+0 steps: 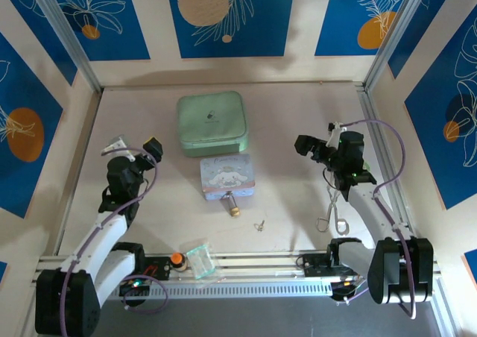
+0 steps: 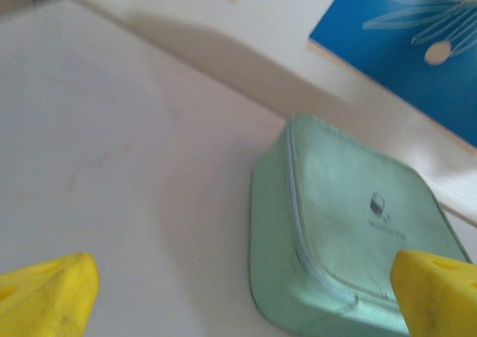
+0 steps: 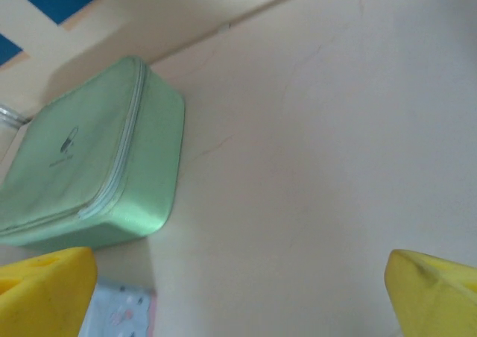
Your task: Unlock a padlock with a key
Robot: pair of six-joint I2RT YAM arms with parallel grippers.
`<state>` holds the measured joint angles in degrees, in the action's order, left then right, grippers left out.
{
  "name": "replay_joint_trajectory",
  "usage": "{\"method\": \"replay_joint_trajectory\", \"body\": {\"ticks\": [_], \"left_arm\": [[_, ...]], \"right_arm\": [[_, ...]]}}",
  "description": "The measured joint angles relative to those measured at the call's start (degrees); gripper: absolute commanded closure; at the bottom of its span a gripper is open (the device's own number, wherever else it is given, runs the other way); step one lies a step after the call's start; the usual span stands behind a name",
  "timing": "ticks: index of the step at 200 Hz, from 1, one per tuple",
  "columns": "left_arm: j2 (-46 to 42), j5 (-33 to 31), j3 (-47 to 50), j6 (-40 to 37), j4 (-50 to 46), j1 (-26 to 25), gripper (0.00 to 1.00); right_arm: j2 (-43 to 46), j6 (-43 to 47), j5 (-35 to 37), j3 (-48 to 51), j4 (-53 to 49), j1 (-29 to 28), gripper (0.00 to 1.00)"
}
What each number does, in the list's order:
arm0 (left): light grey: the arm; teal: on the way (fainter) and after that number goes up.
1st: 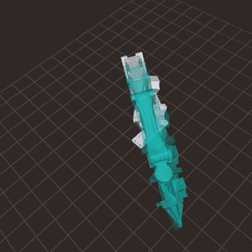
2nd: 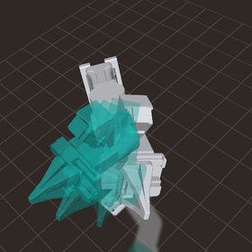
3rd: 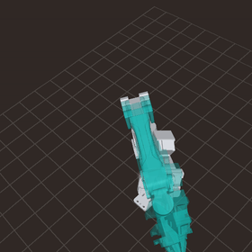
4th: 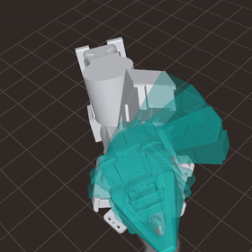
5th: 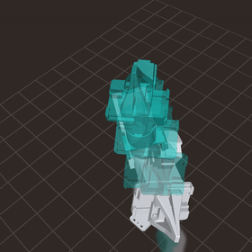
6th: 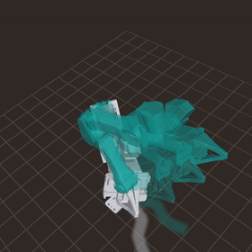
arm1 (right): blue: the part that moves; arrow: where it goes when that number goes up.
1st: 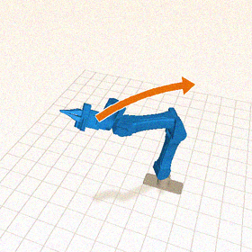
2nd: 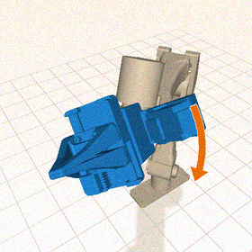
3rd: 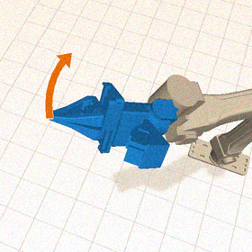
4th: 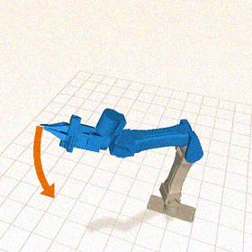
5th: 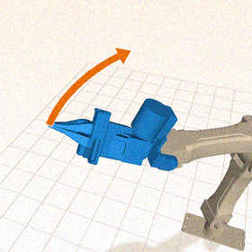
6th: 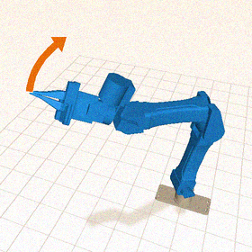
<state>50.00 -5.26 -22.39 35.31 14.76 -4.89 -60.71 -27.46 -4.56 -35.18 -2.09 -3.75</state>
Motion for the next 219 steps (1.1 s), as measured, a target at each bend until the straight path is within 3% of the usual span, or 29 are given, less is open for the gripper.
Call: {"method": "replay_joint_trajectory", "body": {"ticks": [40,86,146,182,219], "left_arm": [[2.21,5.22,-8.09,2.38,-17.40,-4.02,0.00],[2.34,3.08,-10.12,5.79,-27.98,-22.88,0.00],[2.62,-0.96,-11.15,11.93,-32.33,-39.28,0.00],[3.98,-2.73,-11.15,14.34,-32.22,-44.41,0.00],[5.73,-3.30,-11.15,15.65,-30.18,-46.93,0.00]], "right_arm": [[0.96,-2.73,3.65,-1.64,-12.90,-12.11,0.13],[2.01,-6.47,14.69,-1.86,-23.37,-30.36,0.27],[-0.46,-19.52,20.50,-1.11,-27.36,-48.43,0.40],[-7.56,-25.64,22.38,-1.03,-26.80,-55.04,0.50],[-13.97,-29.16,23.98,-1.11,-25.99,-58.62,0.52]]}}
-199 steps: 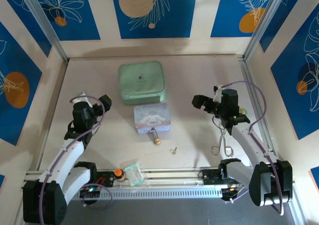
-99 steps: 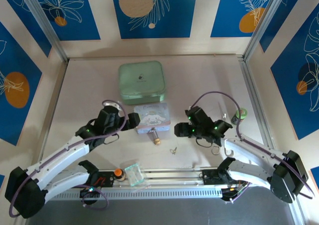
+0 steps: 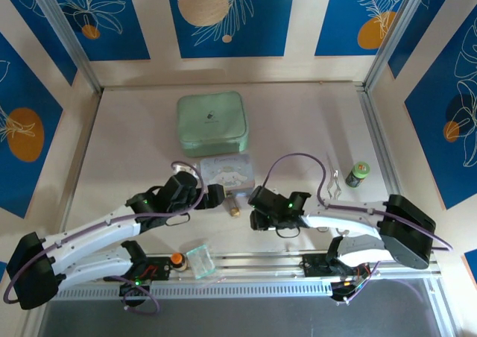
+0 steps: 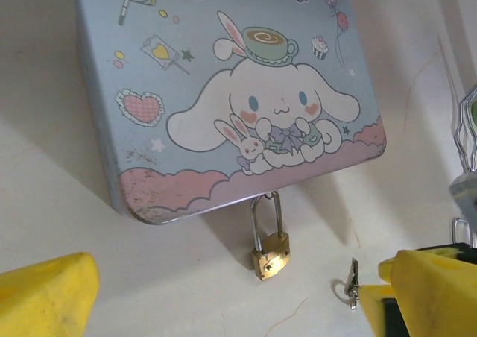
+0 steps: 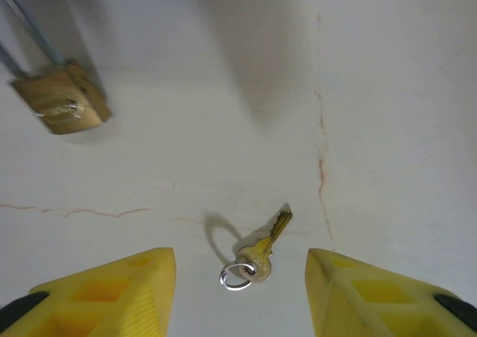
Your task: Unlock a padlock with a key
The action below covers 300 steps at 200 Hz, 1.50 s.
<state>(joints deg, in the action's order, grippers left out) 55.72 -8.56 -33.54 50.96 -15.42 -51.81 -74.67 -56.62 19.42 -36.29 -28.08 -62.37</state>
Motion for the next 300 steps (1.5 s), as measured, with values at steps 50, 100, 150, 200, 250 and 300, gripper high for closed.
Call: {"method": "replay_joint_trajectory", "body": {"ticks": [50,100,150,200,250,300], "left_arm": [[0.00,-0.79,0.04,1.33,1.20,-1.36,0.00],[0.02,-1.57,0.07,1.38,1.44,-1.38,0.00],[0.83,-1.68,0.83,1.77,3.08,-1.53,0.00],[1.88,-2.71,1.92,1.77,3.41,-1.57,0.00],[1.88,-2.73,2.29,1.97,3.45,-1.57,0.00],[1.88,-2.19,2.89,2.80,6.75,-1.68,0.04]], "right_arm": [[-1.29,-3.04,1.81,-0.35,-1.42,-2.51,0.55],[-2.49,-3.76,2.43,-0.63,-1.42,-4.00,0.58],[-5.84,-4.79,4.46,-1.95,-2.49,-5.14,0.66],[-6.99,-4.35,5.38,-2.62,-4.28,-5.09,0.79],[-3.19,-2.69,3.21,0.85,-1.11,-2.99,0.90],[3.76,0.98,-0.74,6.95,4.92,0.24,0.97]]}}
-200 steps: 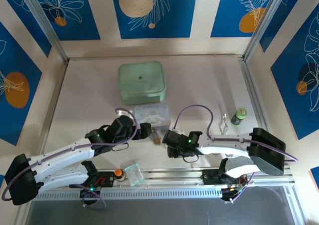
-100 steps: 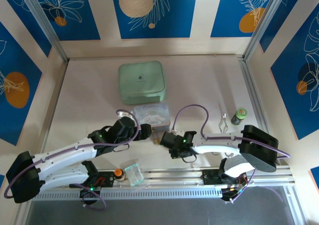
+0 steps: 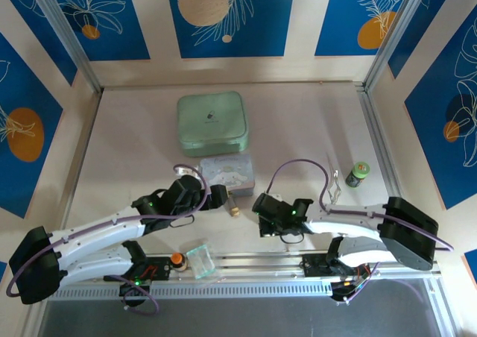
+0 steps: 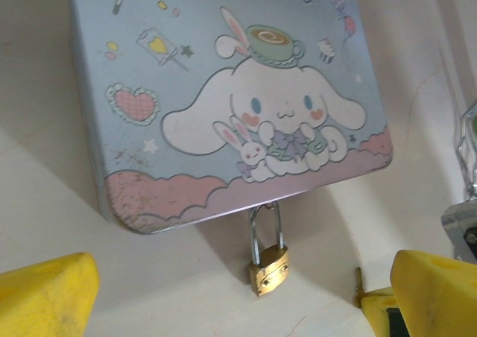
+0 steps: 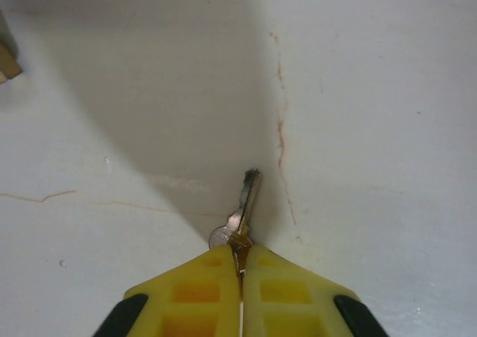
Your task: Unlock a padlock with a key
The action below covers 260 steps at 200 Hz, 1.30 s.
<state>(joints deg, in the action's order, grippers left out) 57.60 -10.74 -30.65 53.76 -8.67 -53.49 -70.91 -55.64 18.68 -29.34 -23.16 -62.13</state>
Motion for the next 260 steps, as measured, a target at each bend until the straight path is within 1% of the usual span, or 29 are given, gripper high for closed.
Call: {"method": "replay_joint_trajectory", "body": {"ticks": [23,28,48,62,100,119,136,153,164,171,197,228,260], "left_arm": [[0.00,2.23,1.79,0.04,5.35,-0.17,0.07],[0.02,2.67,2.05,0.09,6.27,-0.24,0.09],[0.74,3.91,2.10,0.46,8.74,-0.55,0.14],[1.75,4.83,1.99,0.76,9.88,-0.63,0.20],[6.03,8.24,1.66,3.50,14.25,-0.81,0.27],[8.22,9.77,1.68,7.41,17.35,-0.87,0.28],[9.97,11.10,2.32,12.81,23.30,-1.16,0.30],[11.32,12.44,2.86,16.52,28.72,-1.51,0.36],[12.39,13.44,2.84,18.43,31.21,-1.66,0.44],[13.03,14.01,2.78,19.21,32.33,-1.73,0.46],[14.38,16.02,2.75,21.20,34.86,-1.81,0.46],[14.34,16.83,2.69,22.47,35.43,-1.86,0.45],[14.21,17.79,2.43,24.04,35.28,-2.12,0.33]], "right_arm": [[3.43,2.49,-2.29,3.08,3.08,1.77,0.98],[4.07,3.13,-2.67,3.56,3.56,2.08,0.98],[6.60,6.21,-3.96,4.90,4.50,3.34,0.99],[8.98,8.70,-4.98,5.40,4.70,4.39,0.99],[15.61,14.12,-8.76,6.23,5.53,8.09,1.00],[18.18,16.35,-10.64,6.23,5.16,9.33,1.00],[20.35,18.27,-13.60,6.19,4.79,10.14,1.00],[22.16,19.85,-17.33,5.75,4.74,10.97,1.00],[22.99,20.90,-19.96,4.92,5.22,11.50,1.00],[23.32,21.44,-21.53,4.26,5.90,11.78,1.00],[23.85,23.15,-26.49,2.36,9.16,12.68,1.00],[23.85,23.98,-30.36,2.05,12.63,14.05,1.00],[23.63,23.93,-32.65,2.05,16.17,15.69,1.00]]}}
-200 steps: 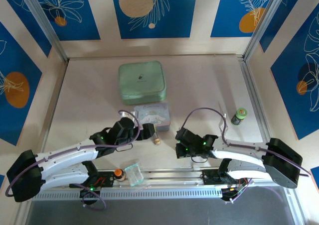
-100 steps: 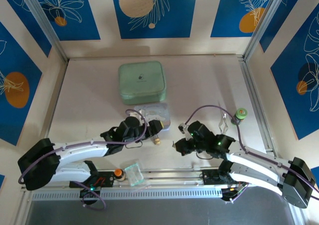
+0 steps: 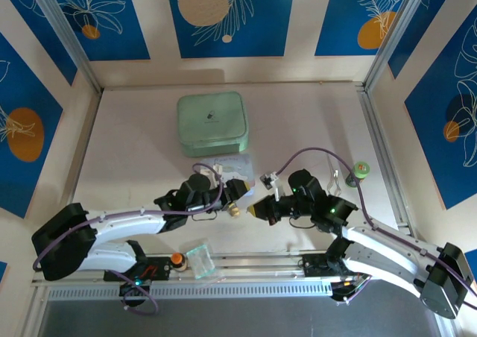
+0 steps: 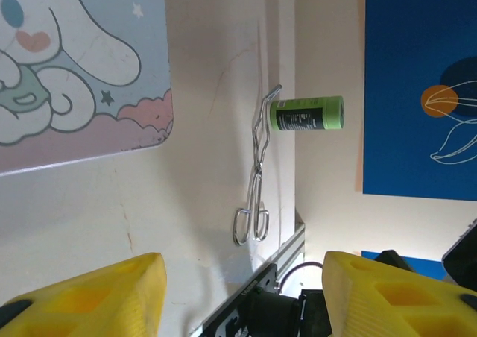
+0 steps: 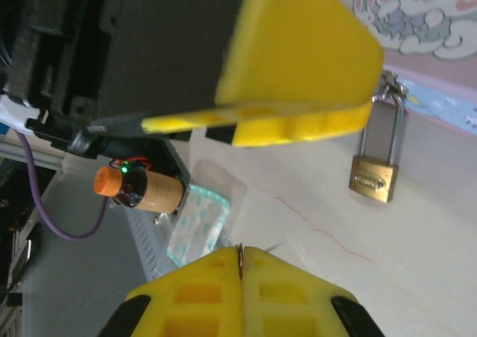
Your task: Unlock a padlock with a key
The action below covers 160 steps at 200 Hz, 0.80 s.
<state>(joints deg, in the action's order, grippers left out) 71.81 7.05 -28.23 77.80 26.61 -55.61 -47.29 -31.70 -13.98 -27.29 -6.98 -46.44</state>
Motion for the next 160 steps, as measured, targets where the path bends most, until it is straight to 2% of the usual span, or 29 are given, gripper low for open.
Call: {"method": "replay_joint_trajectory", "body": {"ticks": [20,35,48,68,109,138,160], "left_arm": [[-0.09,-0.37,0.35,2.29,0.87,-0.11,0.21],[-0.37,-1.79,2.05,5.49,3.74,-0.20,0.17],[-0.44,-3.82,4.17,9.31,6.64,-0.48,0.06],[-0.22,-6.69,6.14,15.37,9.55,-1.42,0.00],[3.21,-10.08,6.19,25.83,17.03,-3.06,0.00],[3.91,-13.27,6.19,30.47,21.20,-4.24,0.00],[3.91,-15.17,6.19,32.76,23.45,-4.31,0.16]], "right_arm": [[-0.92,0.00,-0.46,0.00,1.55,0.96,1.00],[-1.62,-0.07,0.09,-0.02,2.01,1.29,1.00],[-2.45,-0.44,1.49,-0.42,1.86,1.38,1.00],[-4.50,-1.55,3.39,-1.79,3.02,1.44,1.00],[-10.10,-2.45,7.56,-5.09,7.54,-0.72,1.00],[-12.92,-3.06,9.77,-6.10,11.23,-2.38,1.00],[-14.03,-3.28,10.97,-6.12,12.59,-3.28,1.00]]}}
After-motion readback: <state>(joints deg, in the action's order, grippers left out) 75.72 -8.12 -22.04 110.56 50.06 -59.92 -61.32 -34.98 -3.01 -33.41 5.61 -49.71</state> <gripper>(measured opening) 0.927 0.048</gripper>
